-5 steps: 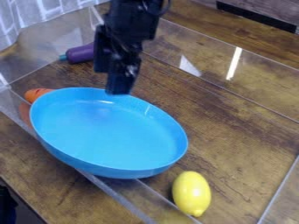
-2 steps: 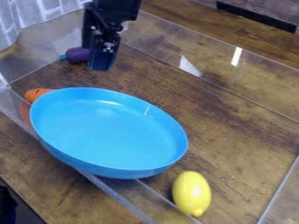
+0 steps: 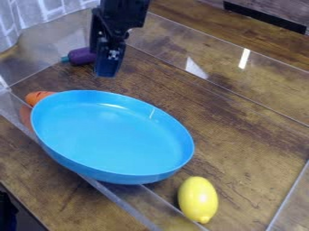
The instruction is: Remove the purple eggplant from the blue tray and put it on the table
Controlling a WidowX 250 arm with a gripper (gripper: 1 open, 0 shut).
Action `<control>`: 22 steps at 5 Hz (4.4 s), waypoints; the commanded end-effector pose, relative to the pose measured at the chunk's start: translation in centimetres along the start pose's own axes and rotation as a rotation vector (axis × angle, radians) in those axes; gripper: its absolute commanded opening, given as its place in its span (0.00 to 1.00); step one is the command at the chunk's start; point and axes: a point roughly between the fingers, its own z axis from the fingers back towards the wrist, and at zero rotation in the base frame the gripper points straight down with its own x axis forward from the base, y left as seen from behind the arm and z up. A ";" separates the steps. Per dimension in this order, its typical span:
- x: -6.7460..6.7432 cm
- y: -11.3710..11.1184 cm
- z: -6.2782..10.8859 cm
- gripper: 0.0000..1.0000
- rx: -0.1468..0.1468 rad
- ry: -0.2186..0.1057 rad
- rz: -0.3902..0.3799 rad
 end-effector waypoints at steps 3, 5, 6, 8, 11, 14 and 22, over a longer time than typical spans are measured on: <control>1.7 -0.3 0.6 1.00 0.034 -0.034 -0.051; 1.4 1.3 0.3 1.00 0.024 -0.024 -0.003; 1.1 2.4 0.6 1.00 0.005 -0.017 0.073; 1.1 4.5 -1.0 1.00 0.046 -0.018 -0.055; -1.0 7.6 -4.8 0.00 0.059 -0.021 -0.145; -0.7 6.6 -4.5 0.00 0.063 -0.028 -0.192; -2.2 6.1 -7.0 0.00 0.008 -0.045 -0.083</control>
